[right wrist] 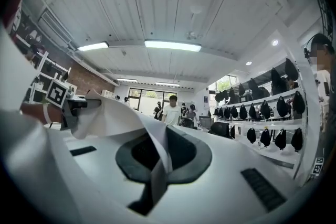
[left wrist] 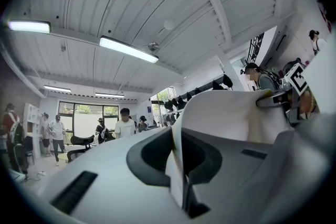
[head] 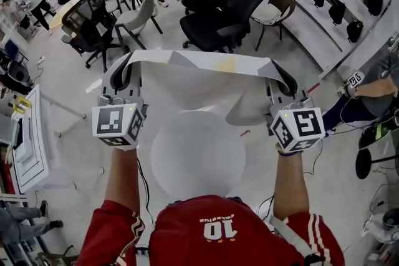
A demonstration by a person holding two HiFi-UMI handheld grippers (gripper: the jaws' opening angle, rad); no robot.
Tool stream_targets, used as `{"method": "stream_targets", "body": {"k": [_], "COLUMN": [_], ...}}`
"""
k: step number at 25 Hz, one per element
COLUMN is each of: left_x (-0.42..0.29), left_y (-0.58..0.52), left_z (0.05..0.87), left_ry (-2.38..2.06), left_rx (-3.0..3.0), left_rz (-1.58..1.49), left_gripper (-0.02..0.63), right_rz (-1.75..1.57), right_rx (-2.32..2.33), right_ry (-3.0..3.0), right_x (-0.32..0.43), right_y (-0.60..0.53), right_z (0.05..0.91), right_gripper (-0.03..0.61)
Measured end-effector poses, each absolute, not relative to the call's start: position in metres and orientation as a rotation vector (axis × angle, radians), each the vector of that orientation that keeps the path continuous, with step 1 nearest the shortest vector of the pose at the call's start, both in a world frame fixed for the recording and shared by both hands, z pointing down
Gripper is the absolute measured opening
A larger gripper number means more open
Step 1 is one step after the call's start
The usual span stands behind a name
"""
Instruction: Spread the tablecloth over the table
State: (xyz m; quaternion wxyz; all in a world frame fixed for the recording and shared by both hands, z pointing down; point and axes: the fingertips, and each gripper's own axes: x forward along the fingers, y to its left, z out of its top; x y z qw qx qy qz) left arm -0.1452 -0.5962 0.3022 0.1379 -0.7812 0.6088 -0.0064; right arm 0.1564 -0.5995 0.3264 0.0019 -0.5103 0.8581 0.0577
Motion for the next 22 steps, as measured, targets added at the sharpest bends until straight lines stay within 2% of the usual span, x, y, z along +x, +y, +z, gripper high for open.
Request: {"method": "stream_targets", "body": {"k": [22], "left_x": [-0.167], "left_y": [-0.449], "left_z": [0.389], "left_ry": [1.742], "left_rx": [-2.455], "left_rz": [-0.136], "left_gripper": [0.008], "right_rz": [0.026], "right_rx": [-1.705], "right_ry": [2.858], "right_x": [0.136], "right_y": [-0.454], "right_z": [0.400], "right_gripper": [0.017]}}
